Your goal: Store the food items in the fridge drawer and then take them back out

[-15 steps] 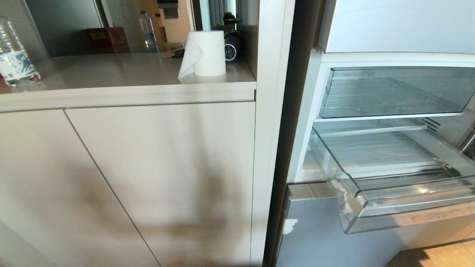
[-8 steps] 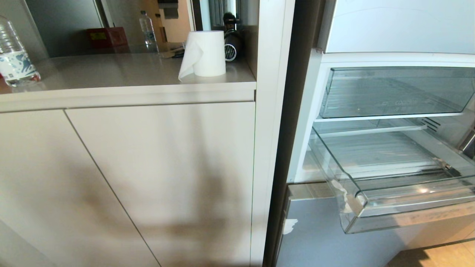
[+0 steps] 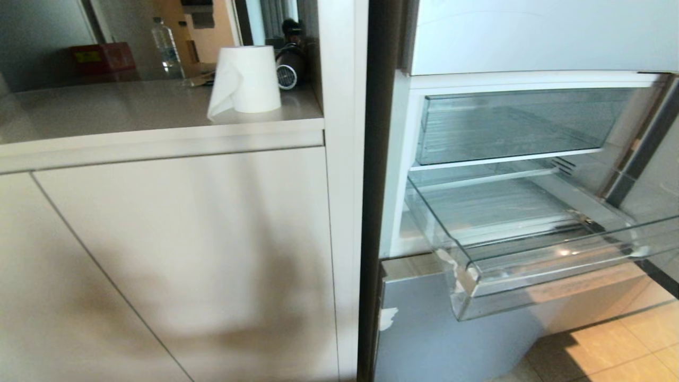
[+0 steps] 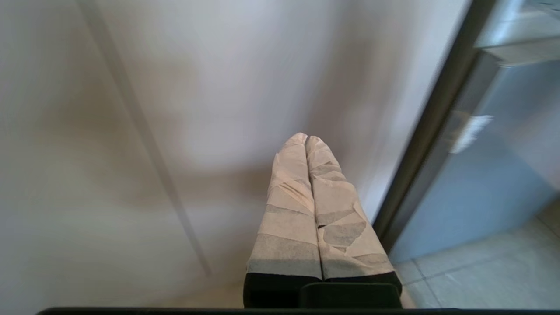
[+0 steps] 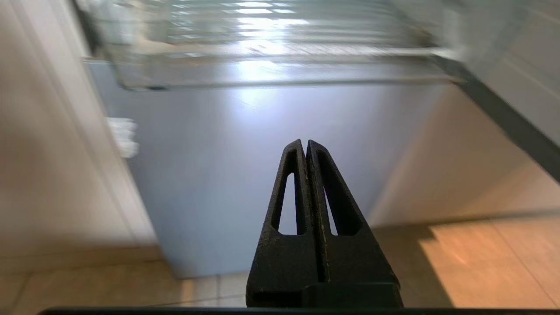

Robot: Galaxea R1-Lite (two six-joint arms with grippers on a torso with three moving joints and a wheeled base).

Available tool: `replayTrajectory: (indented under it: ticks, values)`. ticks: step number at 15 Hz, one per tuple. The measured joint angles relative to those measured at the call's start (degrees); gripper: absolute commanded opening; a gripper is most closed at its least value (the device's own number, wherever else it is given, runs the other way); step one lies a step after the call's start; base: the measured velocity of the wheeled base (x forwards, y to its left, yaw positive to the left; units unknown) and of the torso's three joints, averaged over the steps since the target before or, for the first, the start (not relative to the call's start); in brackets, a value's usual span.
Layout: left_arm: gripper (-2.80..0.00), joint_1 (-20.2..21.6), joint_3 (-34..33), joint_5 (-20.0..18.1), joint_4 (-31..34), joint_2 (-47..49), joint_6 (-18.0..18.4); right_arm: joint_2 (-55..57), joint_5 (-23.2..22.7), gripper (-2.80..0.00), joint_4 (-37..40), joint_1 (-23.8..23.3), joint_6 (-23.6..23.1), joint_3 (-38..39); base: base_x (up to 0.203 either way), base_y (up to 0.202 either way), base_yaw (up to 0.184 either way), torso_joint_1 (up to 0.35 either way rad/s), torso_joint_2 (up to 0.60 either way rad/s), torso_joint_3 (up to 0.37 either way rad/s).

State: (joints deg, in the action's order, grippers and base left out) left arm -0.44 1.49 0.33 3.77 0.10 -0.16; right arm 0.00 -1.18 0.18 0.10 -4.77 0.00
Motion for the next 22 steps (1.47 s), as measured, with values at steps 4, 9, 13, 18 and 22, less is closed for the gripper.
replayTrajectory:
  ticks: [4, 9, 13, 18, 22]
  values:
    - [-2.80, 0.0, 0.0, 0.0, 0.0, 0.0, 0.0, 0.0, 0.5, -2.80, -0.1, 0.0, 2.0, 0.0, 0.000, 0.009, -0.176, 0.004, 0.00, -0.002]
    - [-2.80, 0.0, 0.0, 0.0, 0.0, 0.0, 0.0, 0.0, 0.8, -2.80, -0.2, 0.0, 3.0, 0.0, 0.000, 0.007, -0.176, 0.002, 0.00, 0.002]
    - [-2.80, 0.0, 0.0, 0.0, 0.0, 0.0, 0.0, 0.1, 0.7, -2.80, -0.2, 0.0, 3.1, 0.0, 0.000, 0.006, -0.139, 0.003, 0.00, 0.005]
    - [-2.80, 0.0, 0.0, 0.0, 0.0, 0.0, 0.0, 10.0, 4.6, -2.80, -3.9, -2.0, 7.4, -3.7, 0.000, 0.000, 0.000, 0.000, 0.00, 0.000]
    - [-2.80, 0.0, 0.0, 0.0, 0.0, 0.0, 0.0, 26.1, 8.3, -2.80, -6.8, -21.6, 20.8, -14.0, 0.000, 0.000, 0.000, 0.000, 0.00, 0.000]
